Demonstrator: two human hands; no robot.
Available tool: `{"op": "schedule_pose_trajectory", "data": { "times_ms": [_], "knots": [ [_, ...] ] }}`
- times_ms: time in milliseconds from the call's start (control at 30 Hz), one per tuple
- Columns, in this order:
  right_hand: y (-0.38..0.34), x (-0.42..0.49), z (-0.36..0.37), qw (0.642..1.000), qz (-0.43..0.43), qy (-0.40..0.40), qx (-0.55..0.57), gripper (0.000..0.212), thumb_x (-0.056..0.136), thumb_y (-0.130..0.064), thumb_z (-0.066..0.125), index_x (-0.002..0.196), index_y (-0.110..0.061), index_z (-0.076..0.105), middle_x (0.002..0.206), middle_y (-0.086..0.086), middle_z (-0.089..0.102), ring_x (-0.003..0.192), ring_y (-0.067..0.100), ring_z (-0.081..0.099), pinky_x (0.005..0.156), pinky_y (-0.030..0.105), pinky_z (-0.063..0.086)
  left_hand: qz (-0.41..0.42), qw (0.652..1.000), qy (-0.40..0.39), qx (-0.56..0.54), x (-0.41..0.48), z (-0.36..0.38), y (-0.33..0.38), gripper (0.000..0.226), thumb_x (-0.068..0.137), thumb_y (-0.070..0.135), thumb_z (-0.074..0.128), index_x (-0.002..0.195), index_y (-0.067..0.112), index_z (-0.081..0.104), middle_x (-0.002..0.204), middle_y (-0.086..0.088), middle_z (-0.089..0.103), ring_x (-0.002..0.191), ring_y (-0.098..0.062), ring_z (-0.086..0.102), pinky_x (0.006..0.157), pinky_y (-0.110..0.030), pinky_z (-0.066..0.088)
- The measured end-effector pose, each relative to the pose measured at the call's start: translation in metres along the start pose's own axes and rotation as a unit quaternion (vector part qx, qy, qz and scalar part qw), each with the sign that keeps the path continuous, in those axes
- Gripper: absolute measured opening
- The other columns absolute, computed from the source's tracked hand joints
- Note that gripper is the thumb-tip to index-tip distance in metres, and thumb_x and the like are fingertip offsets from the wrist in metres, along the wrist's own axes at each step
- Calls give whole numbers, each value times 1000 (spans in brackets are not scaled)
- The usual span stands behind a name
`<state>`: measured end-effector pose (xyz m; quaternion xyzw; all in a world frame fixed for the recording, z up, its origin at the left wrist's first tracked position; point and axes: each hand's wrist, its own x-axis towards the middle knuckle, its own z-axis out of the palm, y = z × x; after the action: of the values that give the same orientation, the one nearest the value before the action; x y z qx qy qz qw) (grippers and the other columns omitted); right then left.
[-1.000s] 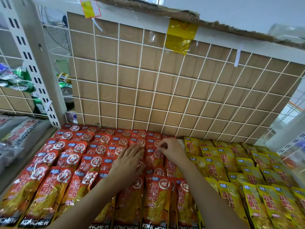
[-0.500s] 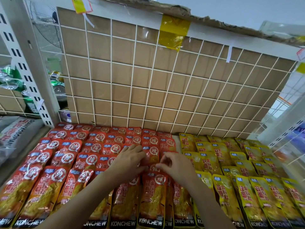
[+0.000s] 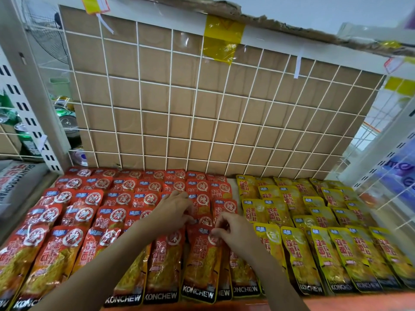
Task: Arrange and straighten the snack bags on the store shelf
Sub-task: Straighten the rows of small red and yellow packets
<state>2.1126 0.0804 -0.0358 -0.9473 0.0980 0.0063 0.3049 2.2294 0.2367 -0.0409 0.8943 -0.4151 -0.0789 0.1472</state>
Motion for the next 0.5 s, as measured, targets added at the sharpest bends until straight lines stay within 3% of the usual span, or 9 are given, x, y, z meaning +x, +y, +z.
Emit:
{"op": "schedule_pose_trajectory", "data": {
  "times_ms": [167,300,433,500],
  "knots": [
    [4,-1,0,1000,0,26,6,21,83,-28,65,70,-28,49,78,-13,55,74,5,55,67,19,44,8,999,-7,-48,7,-2,-3,11,89,24,56,84,26,47,93,12,47,94,-7,40,91,-27,36],
    [6,0,-2,999,-2,28,22,23,83,-22,65,70,-32,49,77,-8,62,72,10,62,71,34,53,-14,994,-22,-111,13,-7,-3,11,88,15,59,85,23,51,89,8,55,86,-8,52,69,-16,39],
    [6,0,-4,999,-20,27,9,13,85,-19,62,80,-29,55,81,-15,58,75,0,55,68,17,45,-14,989,-26,-145,18,-7,-7,17,87,12,60,82,27,54,83,16,55,79,1,52,63,-10,37],
    [5,1,-6,999,-27,29,7,11,86,-18,61,82,-28,57,83,-17,56,77,-1,52,69,15,42,-14,987,-26,-157,18,-8,-7,24,87,11,60,77,32,51,82,18,55,78,3,53,63,-10,38]
  ]
}}
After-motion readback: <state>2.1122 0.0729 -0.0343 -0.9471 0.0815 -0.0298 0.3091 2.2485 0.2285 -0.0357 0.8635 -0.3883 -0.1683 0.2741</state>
